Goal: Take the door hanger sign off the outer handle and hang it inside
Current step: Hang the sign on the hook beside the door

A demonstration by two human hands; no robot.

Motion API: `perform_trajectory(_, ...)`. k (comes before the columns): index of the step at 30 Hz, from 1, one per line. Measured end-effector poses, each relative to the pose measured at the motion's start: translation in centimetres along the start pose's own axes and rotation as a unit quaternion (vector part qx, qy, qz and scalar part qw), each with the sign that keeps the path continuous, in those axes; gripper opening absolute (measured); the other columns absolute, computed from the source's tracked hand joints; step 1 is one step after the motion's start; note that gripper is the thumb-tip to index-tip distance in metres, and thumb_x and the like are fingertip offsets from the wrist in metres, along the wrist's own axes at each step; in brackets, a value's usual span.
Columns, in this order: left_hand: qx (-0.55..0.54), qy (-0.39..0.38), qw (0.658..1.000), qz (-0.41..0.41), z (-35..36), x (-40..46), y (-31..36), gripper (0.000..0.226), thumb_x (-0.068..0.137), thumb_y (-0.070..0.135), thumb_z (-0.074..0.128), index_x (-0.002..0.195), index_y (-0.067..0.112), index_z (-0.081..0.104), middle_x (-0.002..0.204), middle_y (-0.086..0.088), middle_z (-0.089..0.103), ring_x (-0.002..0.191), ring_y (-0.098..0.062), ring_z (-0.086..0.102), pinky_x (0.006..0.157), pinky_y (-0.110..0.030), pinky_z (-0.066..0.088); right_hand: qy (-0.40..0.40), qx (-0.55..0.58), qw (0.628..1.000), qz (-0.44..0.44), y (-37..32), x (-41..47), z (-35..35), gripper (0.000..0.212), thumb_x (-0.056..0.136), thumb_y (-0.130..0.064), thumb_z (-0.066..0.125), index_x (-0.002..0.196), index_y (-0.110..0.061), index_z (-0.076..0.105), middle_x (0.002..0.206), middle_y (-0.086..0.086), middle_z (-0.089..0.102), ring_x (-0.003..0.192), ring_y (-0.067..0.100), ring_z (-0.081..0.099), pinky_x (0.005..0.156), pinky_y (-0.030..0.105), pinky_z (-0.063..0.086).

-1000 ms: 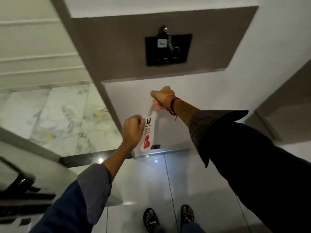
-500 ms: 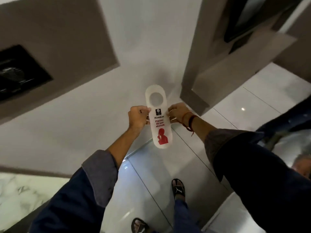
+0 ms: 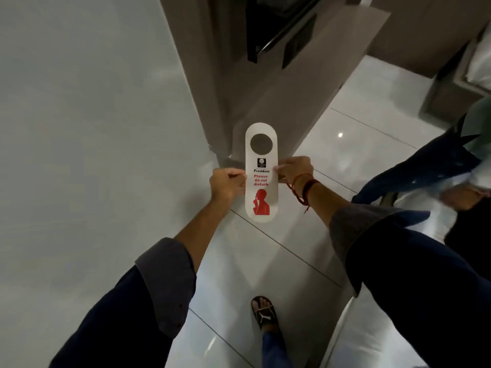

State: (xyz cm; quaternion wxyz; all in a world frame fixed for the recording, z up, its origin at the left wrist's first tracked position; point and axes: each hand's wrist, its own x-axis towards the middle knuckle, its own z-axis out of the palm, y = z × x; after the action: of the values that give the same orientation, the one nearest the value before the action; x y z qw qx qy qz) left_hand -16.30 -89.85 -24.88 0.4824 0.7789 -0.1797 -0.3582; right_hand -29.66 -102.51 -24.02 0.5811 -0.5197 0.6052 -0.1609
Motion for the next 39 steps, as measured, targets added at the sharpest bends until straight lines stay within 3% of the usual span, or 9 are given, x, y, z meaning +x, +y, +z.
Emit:
perform_trajectory(3,0.018,0.034,0.999,-0.008,2.3,4.5,0.6,0.012,0.094,0.007,0.073,0.102,0.001,0.078,0.105,-0.015,0.078,0.092,-0.034,0.077,0.087,-0.051,0.064,0.039,0.009,0.999,-0.006,-0.8,3.9,0.4,0.026,0.09,-0.003,0.079,0.115,0.0,0.076,0.118,0.018,0.077,0.106,0.036,0.076,0.097,0.053,0.062)
perform_trajectory(8,0.078,0.079,0.994,0.014,4.3,9.7,0.0,0.013,0.096,0.013,0.072,0.101,0.002,0.077,0.104,-0.015,0.078,0.091,-0.031,0.077,0.085,-0.045,0.065,0.03,0.002,0.999,-0.012,-0.6,8.3,1.9,0.023,0.095,-0.002,0.072,0.117,0.001,0.074,0.12,0.016,0.076,0.108,0.034,0.075,0.101,0.049,0.061)
perform_trajectory(13,0.118,0.09,0.985,0.084,6.4,12.0,-0.2,0.017,0.099,0.015,0.068,0.107,0.003,0.077,0.115,-0.013,0.077,0.098,-0.03,0.076,0.068,-0.013,0.055,0.018,-0.052,0.998,-0.04,-0.3,11.0,2.8,0.022,0.1,-0.008,0.067,0.121,-0.005,0.075,0.125,0.012,0.075,0.114,0.03,0.072,0.103,0.04,0.057)
perform_trajectory(17,0.169,0.075,0.978,0.094,7.2,13.4,0.1,0.021,0.1,0.02,0.066,0.111,0.005,0.075,0.124,-0.011,0.075,0.104,-0.031,0.076,0.086,-0.036,0.064,0.011,-0.078,0.994,-0.075,-0.7,12.4,2.9,0.021,0.101,-0.013,0.067,0.12,-0.007,0.075,0.121,0.009,0.077,0.096,0.021,0.07,0.099,0.042,0.059)
perform_trajectory(22,0.226,0.059,0.967,0.104,7.4,13.7,1.0,0.023,0.099,0.021,0.067,0.112,0.004,0.074,0.127,-0.011,0.073,0.107,-0.034,0.075,0.089,-0.043,0.064,-0.01,-0.116,0.988,-0.103,-1.4,12.7,2.8,0.019,0.103,-0.011,0.062,0.116,-0.006,0.076,0.123,0.011,0.077,0.111,0.029,0.073,0.095,0.04,0.06)
perform_trajectory(26,0.252,0.047,0.963,0.08,7.6,13.7,1.1,0.027,0.099,0.02,0.067,0.119,0.001,0.07,0.131,-0.013,0.07,0.113,-0.036,0.072,0.097,-0.051,0.06,-0.045,-0.213,0.967,-0.134,-1.7,12.3,3.2,0.03,0.108,-0.016,0.056,0.131,-0.002,0.069,0.134,0.014,0.071,0.122,0.031,0.069,0.108,0.044,0.057)
perform_trajectory(33,0.239,0.008,0.969,0.065,7.4,12.8,1.7,0.029,0.103,0.017,0.061,0.126,0.0,0.065,0.132,-0.014,0.068,0.118,-0.036,0.068,0.102,-0.052,0.057,-0.087,-0.264,0.951,-0.138,-1.7,10.0,3.0,0.038,0.111,-0.015,0.045,0.146,-0.004,0.056,0.143,0.016,0.064,0.129,0.035,0.065,0.108,0.051,0.053)
perform_trajectory(36,0.24,0.001,0.966,0.097,6.0,11.2,2.2,0.025,0.103,0.02,0.062,0.122,0.006,0.07,0.123,-0.008,0.073,0.111,-0.03,0.072,0.093,-0.03,0.058,-0.085,-0.252,0.951,-0.159,-1.2,8.5,2.0,0.033,0.111,-0.016,0.047,0.141,-0.004,0.054,0.14,0.016,0.066,0.128,0.035,0.066,0.107,0.058,0.054)
perform_trajectory(39,0.263,0.019,0.955,0.136,3.5,7.9,2.6,0.021,0.101,0.012,0.062,0.119,0.006,0.07,0.116,-0.013,0.073,0.106,-0.034,0.071,0.095,-0.04,0.061,-0.08,-0.264,0.94,-0.201,-0.9,5.3,1.6,0.044,0.108,-0.016,0.053,0.151,-0.008,0.046,0.149,0.014,0.058,0.137,0.035,0.059,0.11,0.059,0.051)
